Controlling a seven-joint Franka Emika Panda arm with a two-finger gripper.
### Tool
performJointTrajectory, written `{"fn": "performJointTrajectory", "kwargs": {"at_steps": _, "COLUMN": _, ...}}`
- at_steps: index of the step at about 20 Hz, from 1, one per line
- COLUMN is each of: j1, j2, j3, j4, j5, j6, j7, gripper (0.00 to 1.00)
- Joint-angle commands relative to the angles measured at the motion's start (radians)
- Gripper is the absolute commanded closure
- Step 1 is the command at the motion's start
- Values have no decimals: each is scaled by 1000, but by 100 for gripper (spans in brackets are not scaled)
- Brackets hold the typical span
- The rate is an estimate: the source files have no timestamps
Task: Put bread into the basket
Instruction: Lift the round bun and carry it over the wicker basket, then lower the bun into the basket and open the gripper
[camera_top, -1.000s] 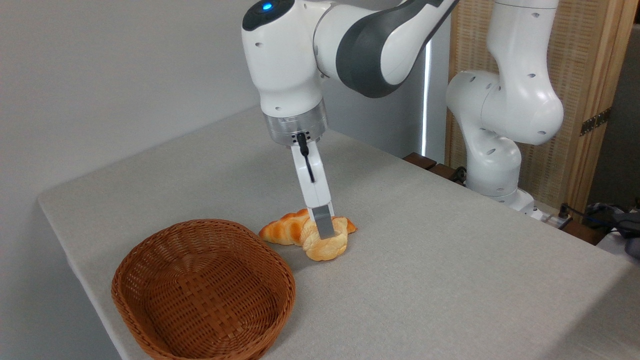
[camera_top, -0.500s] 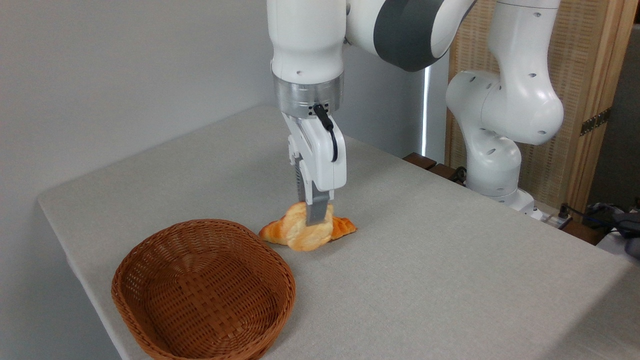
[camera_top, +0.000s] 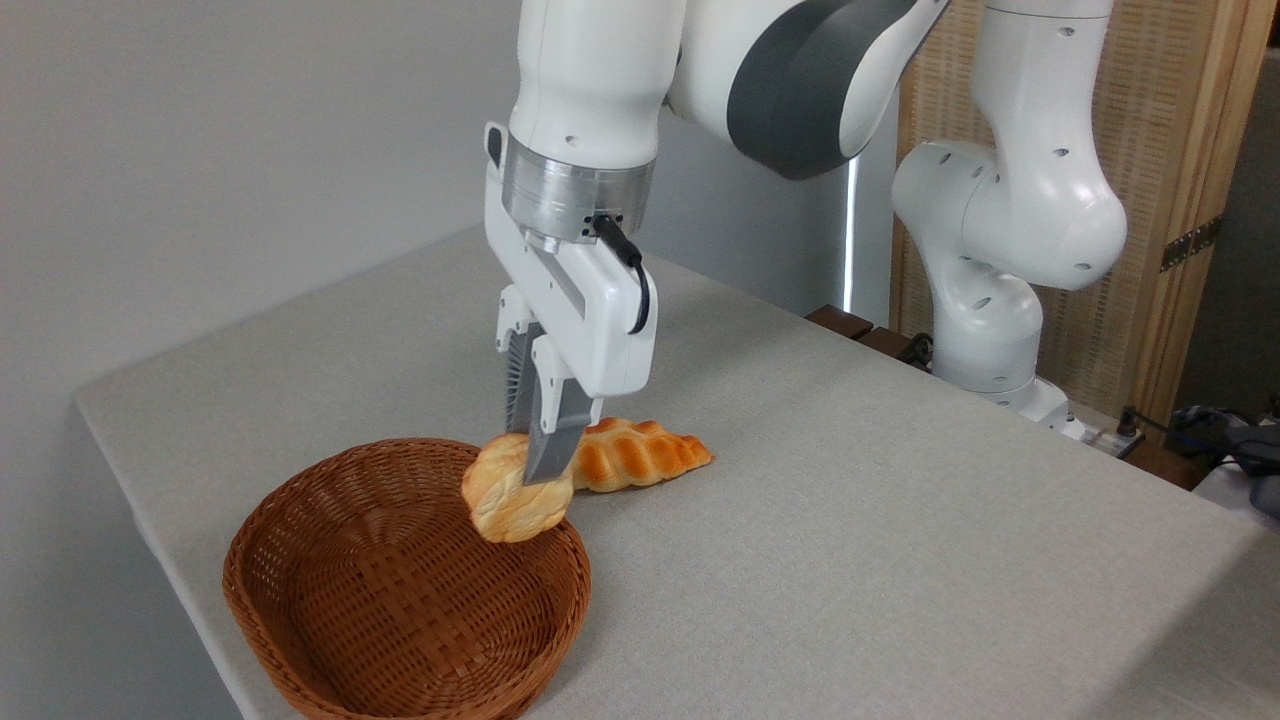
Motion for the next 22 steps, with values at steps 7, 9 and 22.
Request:
{"fn": "performJointTrajectory", "kwargs": {"at_steps": 7, "j1": -12, "j2": 114, "j3": -25, "j4": 15, "j5": -29, "j6": 91, "j7": -94, "gripper": 0}}
{"fn": "performJointTrajectory", "kwargs": {"at_steps": 9, "j1": -12, "j2": 128, "j3": -35, "j4": 17, "j5": -28, "j6": 95, "j7": -94, "gripper": 0}}
{"fn": "performJointTrajectory", "kwargs": {"at_steps": 22, "j1": -6, "j2": 121, "j3": -26, "j4": 18, "j5": -26, "j6": 91, "j7": -96, "gripper": 0}}
